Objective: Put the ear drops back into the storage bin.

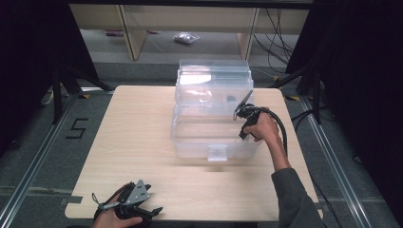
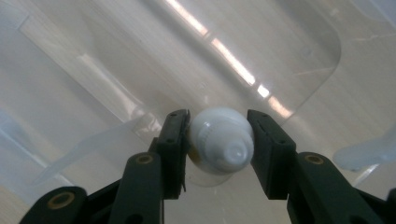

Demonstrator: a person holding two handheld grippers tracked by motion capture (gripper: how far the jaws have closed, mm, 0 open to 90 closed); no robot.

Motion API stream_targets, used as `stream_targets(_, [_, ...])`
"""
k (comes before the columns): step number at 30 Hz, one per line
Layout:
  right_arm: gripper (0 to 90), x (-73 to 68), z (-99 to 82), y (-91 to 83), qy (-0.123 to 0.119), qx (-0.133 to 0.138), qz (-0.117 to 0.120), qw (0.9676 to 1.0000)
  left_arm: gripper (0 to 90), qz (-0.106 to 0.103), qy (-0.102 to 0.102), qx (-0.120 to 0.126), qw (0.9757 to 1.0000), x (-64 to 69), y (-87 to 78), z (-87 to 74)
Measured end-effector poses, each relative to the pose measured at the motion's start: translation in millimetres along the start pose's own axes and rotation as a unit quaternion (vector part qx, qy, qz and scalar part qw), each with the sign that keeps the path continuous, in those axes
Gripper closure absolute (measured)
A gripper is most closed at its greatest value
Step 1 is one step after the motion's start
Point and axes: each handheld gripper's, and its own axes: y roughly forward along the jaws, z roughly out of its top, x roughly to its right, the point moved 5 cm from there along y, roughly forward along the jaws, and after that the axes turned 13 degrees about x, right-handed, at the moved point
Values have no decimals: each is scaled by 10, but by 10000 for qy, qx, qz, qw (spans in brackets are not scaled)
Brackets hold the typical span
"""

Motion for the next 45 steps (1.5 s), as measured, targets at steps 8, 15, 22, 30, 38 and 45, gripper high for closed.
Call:
stream_targets(8, [601, -7, -51, 116, 167, -137, 128, 9997, 164, 15, -55, 3, 10000, 11, 3, -3])
stream_targets(15, [601, -1, -77, 164, 199, -248, 60, 9995, 164, -23, -19, 5, 10000, 9, 3, -1])
stream_targets(22, [600, -1, -80, 196, 282, -369, 14, 9989, 164, -54, -86, 53, 9999, 23, 4, 3])
stream_targets(30, [595, -24, -97, 197, 280, -541, 21, 9981, 164, -18, 3, -12, 10000, 6, 2, -3])
stream_targets(38, [508, -26, -87, 96, 288, -363, -99, 9989, 164, -7, -103, 3, 9999, 23, 4, -7])
stream_targets(45, [396, -6, -57, -28, 378, -49, -160, 9991, 163, -10, -20, 19, 10000, 12, 4, -3])
